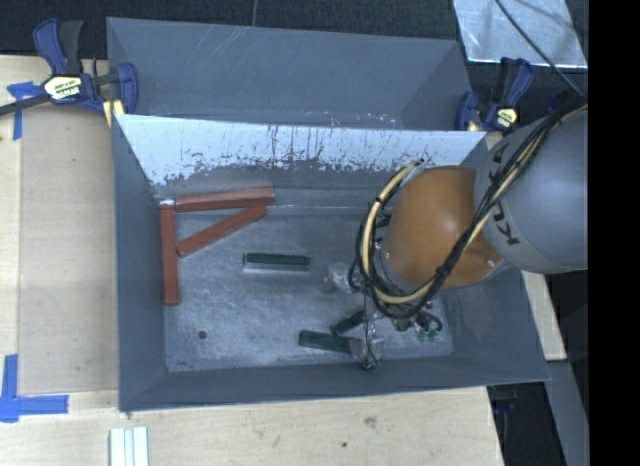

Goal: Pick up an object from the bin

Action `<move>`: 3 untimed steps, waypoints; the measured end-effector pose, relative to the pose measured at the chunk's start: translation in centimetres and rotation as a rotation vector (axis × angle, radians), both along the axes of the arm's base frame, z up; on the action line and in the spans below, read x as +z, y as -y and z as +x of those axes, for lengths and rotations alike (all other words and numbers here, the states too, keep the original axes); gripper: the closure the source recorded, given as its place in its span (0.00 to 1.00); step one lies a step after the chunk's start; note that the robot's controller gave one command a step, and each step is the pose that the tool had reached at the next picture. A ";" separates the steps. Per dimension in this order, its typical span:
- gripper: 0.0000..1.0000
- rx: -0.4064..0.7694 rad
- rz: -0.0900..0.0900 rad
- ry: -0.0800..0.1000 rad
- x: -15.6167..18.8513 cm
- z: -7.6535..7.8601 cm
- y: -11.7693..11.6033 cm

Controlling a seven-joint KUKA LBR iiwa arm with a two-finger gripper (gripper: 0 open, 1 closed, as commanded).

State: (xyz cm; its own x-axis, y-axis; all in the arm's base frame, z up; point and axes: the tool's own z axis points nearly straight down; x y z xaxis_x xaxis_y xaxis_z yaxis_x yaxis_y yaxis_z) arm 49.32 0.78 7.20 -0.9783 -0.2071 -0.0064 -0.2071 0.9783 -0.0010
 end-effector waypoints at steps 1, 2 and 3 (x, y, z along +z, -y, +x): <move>1.00 -0.003 -0.001 -0.011 0.2 -0.2 0.0; 0.00 -0.003 0.000 0.000 0.0 0.0 0.0; 1.00 -0.004 -0.001 -0.011 0.2 -0.2 0.0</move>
Offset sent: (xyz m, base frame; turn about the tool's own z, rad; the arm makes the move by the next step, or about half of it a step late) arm 0.0000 0.0000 0.0000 0.0000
